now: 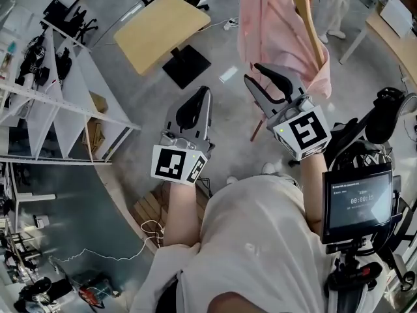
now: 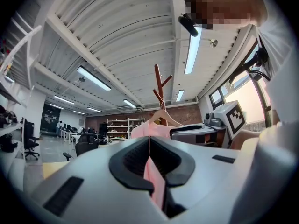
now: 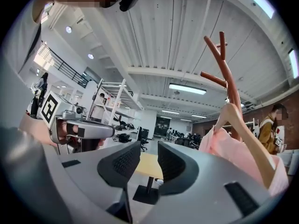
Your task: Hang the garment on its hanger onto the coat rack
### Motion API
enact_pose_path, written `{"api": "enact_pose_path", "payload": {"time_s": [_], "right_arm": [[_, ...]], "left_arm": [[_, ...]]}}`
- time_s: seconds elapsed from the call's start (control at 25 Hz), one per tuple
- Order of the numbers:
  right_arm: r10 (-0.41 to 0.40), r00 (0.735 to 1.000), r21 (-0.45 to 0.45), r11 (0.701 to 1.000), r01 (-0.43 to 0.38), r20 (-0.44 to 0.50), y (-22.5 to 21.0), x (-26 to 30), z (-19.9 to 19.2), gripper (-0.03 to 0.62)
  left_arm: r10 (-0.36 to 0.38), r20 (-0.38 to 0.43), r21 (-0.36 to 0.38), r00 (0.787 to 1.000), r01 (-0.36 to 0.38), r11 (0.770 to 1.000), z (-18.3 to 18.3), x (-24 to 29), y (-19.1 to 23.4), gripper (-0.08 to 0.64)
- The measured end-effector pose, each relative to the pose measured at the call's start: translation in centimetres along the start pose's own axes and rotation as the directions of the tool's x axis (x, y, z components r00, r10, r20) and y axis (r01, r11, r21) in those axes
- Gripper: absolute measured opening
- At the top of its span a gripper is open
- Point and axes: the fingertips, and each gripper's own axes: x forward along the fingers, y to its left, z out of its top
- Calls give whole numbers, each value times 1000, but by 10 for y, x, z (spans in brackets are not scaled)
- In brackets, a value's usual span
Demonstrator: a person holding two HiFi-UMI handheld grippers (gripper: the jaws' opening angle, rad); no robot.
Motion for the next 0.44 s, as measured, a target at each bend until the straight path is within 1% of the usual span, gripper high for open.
{"api": "enact_pose_path", "payload": {"time_s": [0.04,0.08,0.2,0.28,0.44], "right_arm": [[5,1000,-1,1000,-5,0,0,1,0,126],[9,1000,-2,1000,-9,3,0,0,0,126],[12,1000,-4,1000,-12,8,2,-2,-1,126],[9,1000,0,1000,-9,1,7,-4,-4,126],[3,1000,8,1000,-3,-6,17,-11,-5,126]], "left_arm": [[9,0,-6,1000,-9,1000,0,1,1,8],[14,-3,-18,1000,-14,1000,-2,2,2,8],[4,-30,-50,1000,-5,999,-9,3,-2,6],[-8,-45,-30,999,7,1000,-12,0,-8,6],[-19,-69,45,997,22,999,-13,-10,-20,6]]}}
